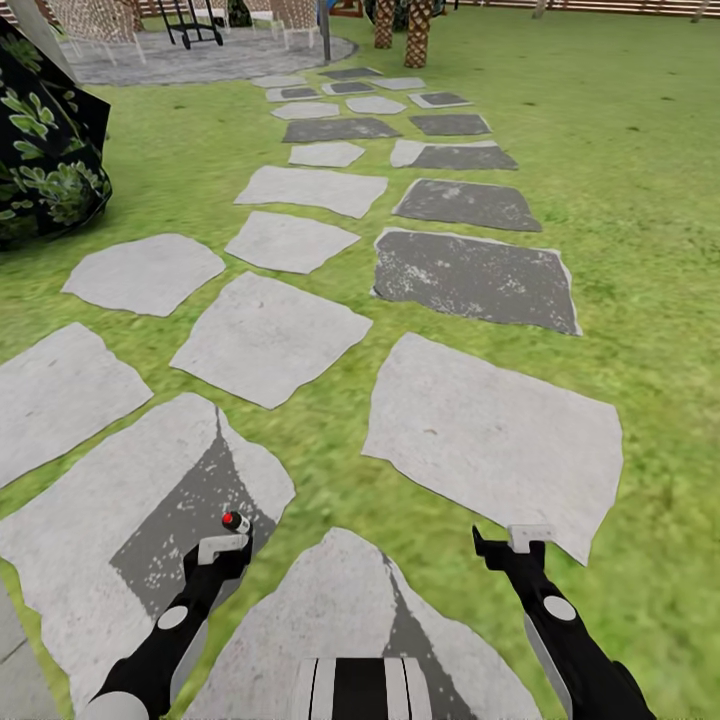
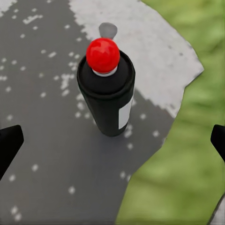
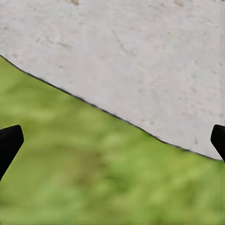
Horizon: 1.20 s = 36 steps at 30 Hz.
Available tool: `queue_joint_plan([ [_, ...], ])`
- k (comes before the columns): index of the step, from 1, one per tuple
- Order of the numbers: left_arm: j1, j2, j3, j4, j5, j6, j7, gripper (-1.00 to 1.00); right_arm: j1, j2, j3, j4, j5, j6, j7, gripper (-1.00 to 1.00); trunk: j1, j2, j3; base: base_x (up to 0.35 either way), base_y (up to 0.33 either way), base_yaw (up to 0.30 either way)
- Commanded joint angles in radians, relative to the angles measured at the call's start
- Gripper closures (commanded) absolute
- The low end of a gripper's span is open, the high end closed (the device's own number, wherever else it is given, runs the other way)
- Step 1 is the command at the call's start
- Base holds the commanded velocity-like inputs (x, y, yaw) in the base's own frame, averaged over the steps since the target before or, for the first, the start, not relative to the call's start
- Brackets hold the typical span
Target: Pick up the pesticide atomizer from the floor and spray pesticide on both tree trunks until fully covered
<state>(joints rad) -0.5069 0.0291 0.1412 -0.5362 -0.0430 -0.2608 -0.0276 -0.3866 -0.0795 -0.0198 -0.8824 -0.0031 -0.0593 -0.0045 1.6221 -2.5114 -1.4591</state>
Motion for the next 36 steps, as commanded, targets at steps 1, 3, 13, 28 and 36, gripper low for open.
queue_joint_plan([
  [1, 0.000, 0.000, 0.000, 0.000, 0.000, 0.000, 0.000, -1.00, 0.000, 0.000, 0.000, -0.002, 0.000, -0.001, 0.000, -1.00, 0.000, 0.000, 0.000, 0.000, 0.000, 0.000],
  [3, 0.000, 0.000, 0.000, 0.001, 0.000, 0.000, -0.001, -1.00, 0.000, 0.000, -0.002, -0.006, -0.001, -0.001, 0.000, -1.00, 0.000, 0.000, 0.000, 0.000, 0.000, 0.000],
  [13, -0.003, 0.000, -0.001, 0.000, 0.000, -0.003, -0.001, -1.00, 0.000, 0.005, -0.019, -0.314, -0.001, 0.085, -0.002, -1.00, 0.001, -0.001, -0.012, 0.000, 0.000, 0.000],
  [28, -0.029, 0.000, -0.002, -0.021, -0.001, -0.004, -0.001, -1.00, 0.004, 0.007, -0.041, -0.370, 0.000, 0.135, -0.002, -1.00, 0.005, -0.003, -0.049, 0.000, 0.000, 0.000],
  [36, -0.030, 0.001, -0.002, -0.043, -0.002, -0.028, -0.002, -1.00, 0.005, 0.008, -0.041, -0.369, 0.000, 0.134, -0.002, -1.00, 0.009, -0.004, -0.084, 0.000, 0.000, 0.000],
])
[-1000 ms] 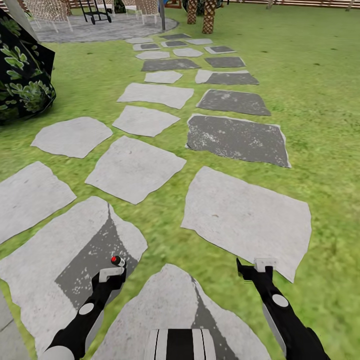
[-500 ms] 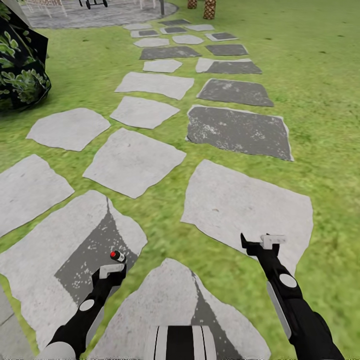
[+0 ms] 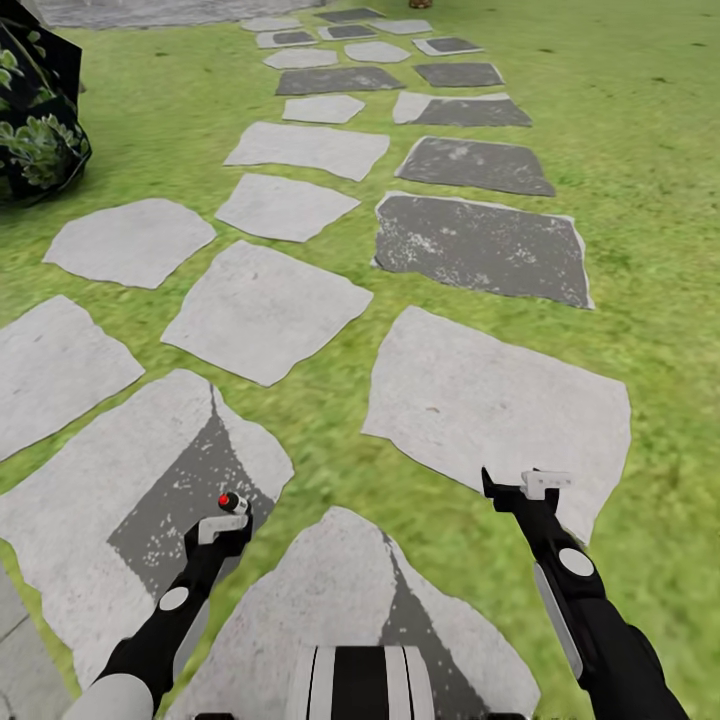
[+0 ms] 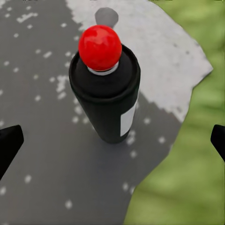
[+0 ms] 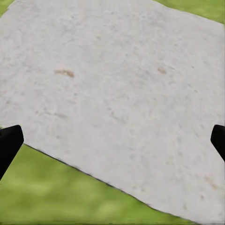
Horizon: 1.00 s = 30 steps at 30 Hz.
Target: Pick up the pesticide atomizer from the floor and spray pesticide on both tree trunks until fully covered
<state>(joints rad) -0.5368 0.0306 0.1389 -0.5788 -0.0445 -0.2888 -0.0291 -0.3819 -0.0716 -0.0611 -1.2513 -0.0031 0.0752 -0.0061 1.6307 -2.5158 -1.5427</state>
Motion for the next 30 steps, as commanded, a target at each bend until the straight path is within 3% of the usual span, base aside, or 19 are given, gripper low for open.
queue_joint_plan([
  [1, 0.000, 0.000, 0.000, -0.001, 0.000, -0.009, 0.000, -1.00, 0.000, 0.000, 0.000, 0.000, 0.000, 0.000, 0.000, -1.00, 0.000, 0.000, -0.005, 0.000, 0.000, 0.000],
  [8, -0.002, 0.000, 0.001, -0.002, -0.001, -0.026, 0.000, -1.00, 0.000, 0.001, 0.000, 0.001, 0.000, 0.000, 0.000, -1.00, 0.003, -0.002, -0.039, 0.000, 0.000, 0.000],
  [22, 0.001, -0.002, 0.000, -0.001, -0.001, -0.044, 0.001, -1.00, 0.000, 0.001, 0.001, 0.006, 0.000, 0.000, 0.000, -1.00, 0.003, -0.002, -0.042, 0.000, 0.000, 0.000],
  [30, 0.003, -0.002, 0.001, 0.002, -0.001, -0.066, 0.001, -1.00, 0.000, 0.001, 0.001, 0.007, 0.000, 0.000, 0.000, -1.00, 0.003, -0.002, -0.042, 0.165, 0.020, 0.000],
])
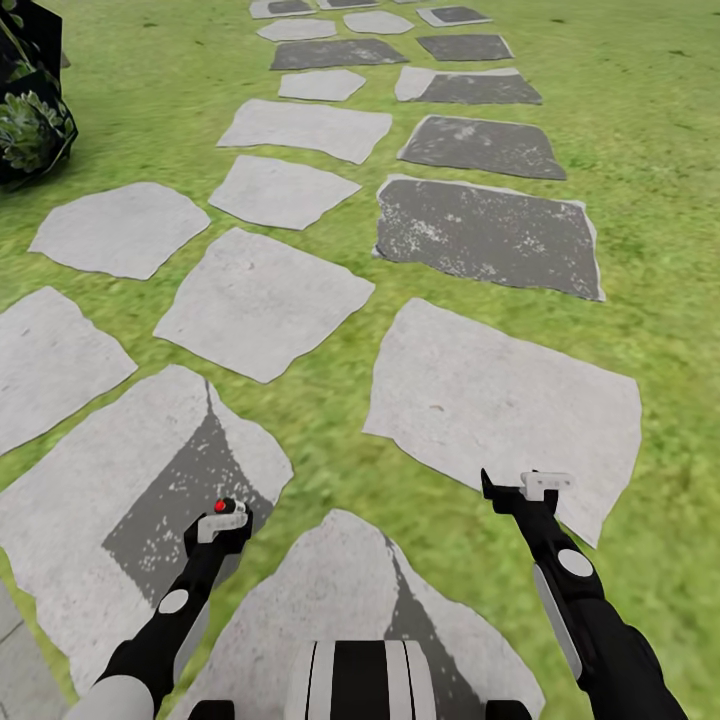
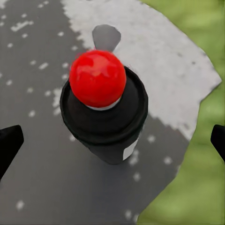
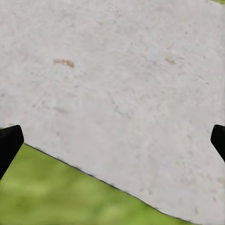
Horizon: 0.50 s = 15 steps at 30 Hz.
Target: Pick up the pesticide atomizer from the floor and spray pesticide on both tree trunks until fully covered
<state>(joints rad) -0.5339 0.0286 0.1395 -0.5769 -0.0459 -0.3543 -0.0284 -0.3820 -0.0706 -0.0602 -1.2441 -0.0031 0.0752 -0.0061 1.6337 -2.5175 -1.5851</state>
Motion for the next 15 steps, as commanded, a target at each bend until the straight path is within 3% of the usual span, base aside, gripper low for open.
queue_joint_plan([
  [1, 0.000, 0.000, 0.000, 0.000, 0.000, -0.001, 0.000, -1.00, 0.000, 0.000, 0.000, 0.000, 0.000, 0.000, 0.000, -1.00, 0.000, 0.000, 0.000, 0.042, 0.005, 0.000],
  [15, 0.004, 0.000, 0.000, 0.000, 0.001, -0.002, 0.000, -1.00, 0.000, 0.000, -0.001, 0.000, 0.000, 0.000, 0.000, -1.00, 0.000, 0.000, 0.000, 0.030, 0.011, 0.000],
])
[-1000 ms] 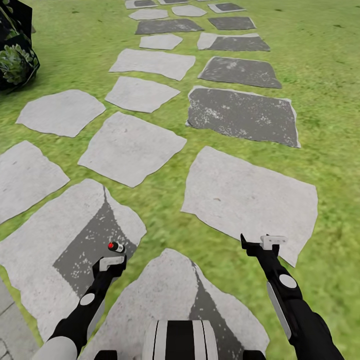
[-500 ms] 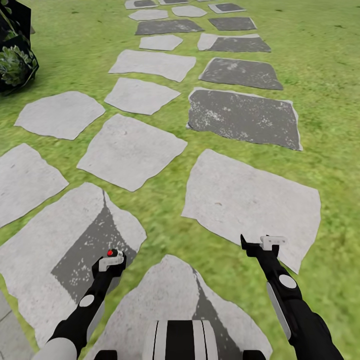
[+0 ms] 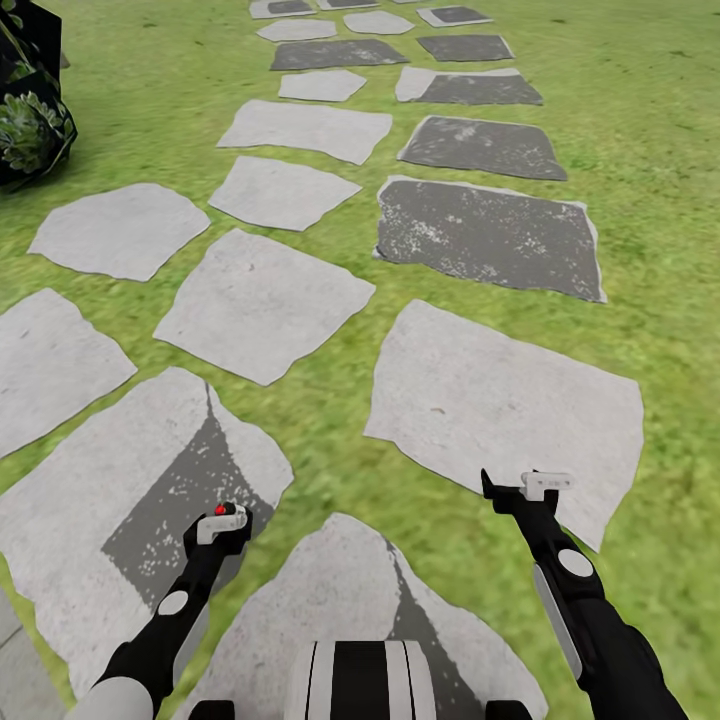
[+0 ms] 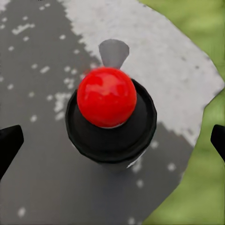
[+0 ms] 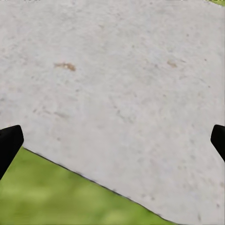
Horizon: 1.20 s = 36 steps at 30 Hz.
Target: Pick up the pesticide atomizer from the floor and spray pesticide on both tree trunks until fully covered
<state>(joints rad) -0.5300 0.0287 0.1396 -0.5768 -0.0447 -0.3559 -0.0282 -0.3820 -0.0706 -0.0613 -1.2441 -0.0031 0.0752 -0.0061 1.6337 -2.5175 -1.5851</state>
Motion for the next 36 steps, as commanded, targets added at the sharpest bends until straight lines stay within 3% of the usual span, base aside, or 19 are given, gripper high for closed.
queue_joint_plan([
  [1, 0.000, 0.000, 0.000, 0.000, 0.000, 0.000, 0.000, -1.00, 0.000, 0.000, 0.000, 0.000, 0.000, 0.000, 0.000, -1.00, 0.000, 0.000, 0.000, 0.032, 0.012, 0.000],
  [36, 0.002, 0.000, 0.002, 0.002, 0.000, -0.001, 0.001, -1.00, 0.000, 0.000, 0.000, 0.000, 0.000, 0.000, 0.000, -1.00, 0.000, 0.000, 0.013, 0.016, 0.001, 0.000],
])
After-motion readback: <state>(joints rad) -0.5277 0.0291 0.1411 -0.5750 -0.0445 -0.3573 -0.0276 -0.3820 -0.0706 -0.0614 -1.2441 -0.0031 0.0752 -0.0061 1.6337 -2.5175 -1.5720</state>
